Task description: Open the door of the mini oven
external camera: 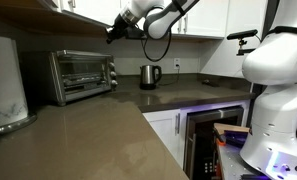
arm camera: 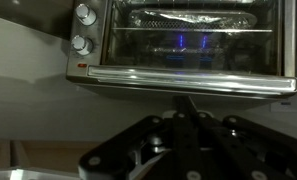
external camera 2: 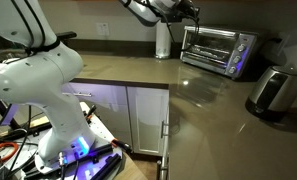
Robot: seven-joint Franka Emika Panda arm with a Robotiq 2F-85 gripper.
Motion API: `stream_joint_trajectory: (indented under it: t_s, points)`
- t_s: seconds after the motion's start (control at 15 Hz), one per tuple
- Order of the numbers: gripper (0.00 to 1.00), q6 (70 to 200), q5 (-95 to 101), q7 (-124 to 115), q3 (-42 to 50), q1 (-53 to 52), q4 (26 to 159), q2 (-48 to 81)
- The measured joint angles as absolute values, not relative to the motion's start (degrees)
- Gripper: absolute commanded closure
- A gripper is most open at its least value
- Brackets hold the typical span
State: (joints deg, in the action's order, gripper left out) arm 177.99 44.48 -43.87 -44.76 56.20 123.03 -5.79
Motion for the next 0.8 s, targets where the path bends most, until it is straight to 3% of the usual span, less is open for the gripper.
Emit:
stream_joint_trajectory:
  t_s: [0.8]
  points:
    - [1.00, 176.53, 59.71, -56.91, -51.71, 61.30, 115.54, -4.84]
